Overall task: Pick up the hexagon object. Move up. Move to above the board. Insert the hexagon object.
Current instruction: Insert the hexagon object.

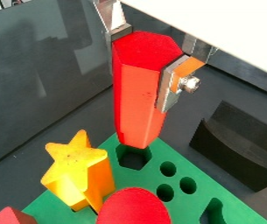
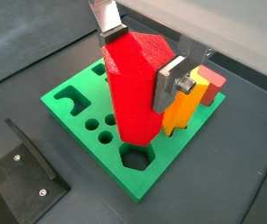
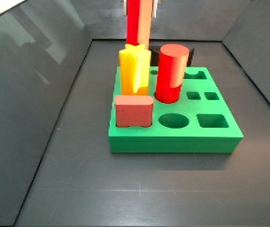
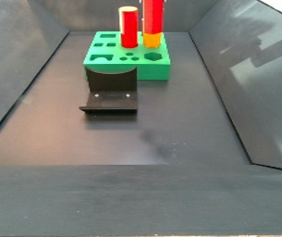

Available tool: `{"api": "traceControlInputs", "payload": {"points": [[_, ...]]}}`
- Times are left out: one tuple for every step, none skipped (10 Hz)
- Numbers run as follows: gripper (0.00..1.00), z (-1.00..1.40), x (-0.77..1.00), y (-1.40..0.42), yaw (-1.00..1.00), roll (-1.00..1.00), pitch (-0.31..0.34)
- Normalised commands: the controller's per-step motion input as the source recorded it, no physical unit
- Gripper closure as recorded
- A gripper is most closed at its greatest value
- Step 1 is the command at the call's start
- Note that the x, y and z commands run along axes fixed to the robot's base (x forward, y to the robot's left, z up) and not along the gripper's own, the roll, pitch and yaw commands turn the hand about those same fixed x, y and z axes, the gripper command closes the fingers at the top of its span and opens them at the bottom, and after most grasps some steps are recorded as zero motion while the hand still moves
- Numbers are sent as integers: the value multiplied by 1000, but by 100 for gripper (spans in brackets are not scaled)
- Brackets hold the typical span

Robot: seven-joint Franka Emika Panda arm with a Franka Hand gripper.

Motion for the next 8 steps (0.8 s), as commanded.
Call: {"api": "traceControlInputs", "payload": {"points": [[100, -569, 97, 0, 0, 114, -29], [100, -751, 17, 0, 0, 170, -60], [100, -609, 0, 9, 0, 124, -47], [100, -491, 0, 31, 0, 90, -46], [100, -454, 0, 106, 0, 110, -13], [100, -317, -86, 103, 0, 69, 0], [100, -246, -77, 51, 0, 44, -7], [100, -77, 0, 0, 0, 0, -26]]}}
